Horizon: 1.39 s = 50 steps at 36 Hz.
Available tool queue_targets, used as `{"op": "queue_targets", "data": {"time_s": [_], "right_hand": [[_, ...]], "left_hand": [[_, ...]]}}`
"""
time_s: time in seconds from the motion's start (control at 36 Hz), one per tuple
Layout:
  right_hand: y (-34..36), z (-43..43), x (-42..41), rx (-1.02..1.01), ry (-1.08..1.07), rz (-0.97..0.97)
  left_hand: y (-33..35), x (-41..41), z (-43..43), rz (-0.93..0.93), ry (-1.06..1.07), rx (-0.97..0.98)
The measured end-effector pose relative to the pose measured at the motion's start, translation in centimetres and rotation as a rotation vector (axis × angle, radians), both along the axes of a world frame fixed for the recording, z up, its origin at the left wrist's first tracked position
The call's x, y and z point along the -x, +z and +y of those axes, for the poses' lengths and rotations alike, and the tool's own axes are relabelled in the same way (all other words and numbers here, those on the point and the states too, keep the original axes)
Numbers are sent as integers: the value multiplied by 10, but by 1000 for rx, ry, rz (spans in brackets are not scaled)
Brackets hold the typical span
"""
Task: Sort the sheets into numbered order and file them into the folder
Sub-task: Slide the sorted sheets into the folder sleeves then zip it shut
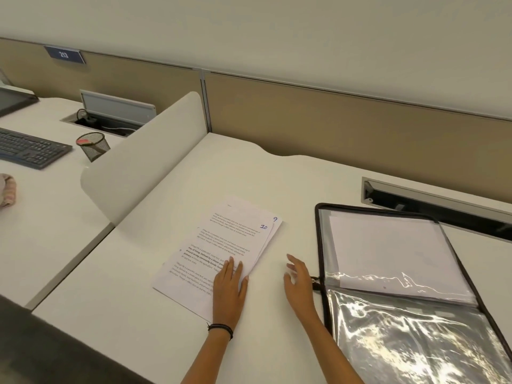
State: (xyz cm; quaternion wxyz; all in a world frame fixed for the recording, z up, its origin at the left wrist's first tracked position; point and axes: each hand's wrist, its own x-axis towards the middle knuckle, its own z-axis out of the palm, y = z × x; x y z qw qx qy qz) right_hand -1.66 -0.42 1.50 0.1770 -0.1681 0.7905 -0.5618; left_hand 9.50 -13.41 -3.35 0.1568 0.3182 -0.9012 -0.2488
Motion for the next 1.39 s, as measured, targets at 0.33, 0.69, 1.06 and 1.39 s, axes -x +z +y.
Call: {"op": "queue_targets", "data": {"time_s": [0.33,0.69,1.06,1.39], "right_hand": [[4,-55,8,45,-75,-492],[7,-69,16,-160,-87,-332],[11,-74,16,-228,-9,-293],[18,-70,16,-183,-92,-355]], "left_hand": [[-7,0,-1,28,1,73],[-10,1,-2,35,25,144],[-7,0,-2,17,18,135],[1,0,-1,-49,8,61]]}}
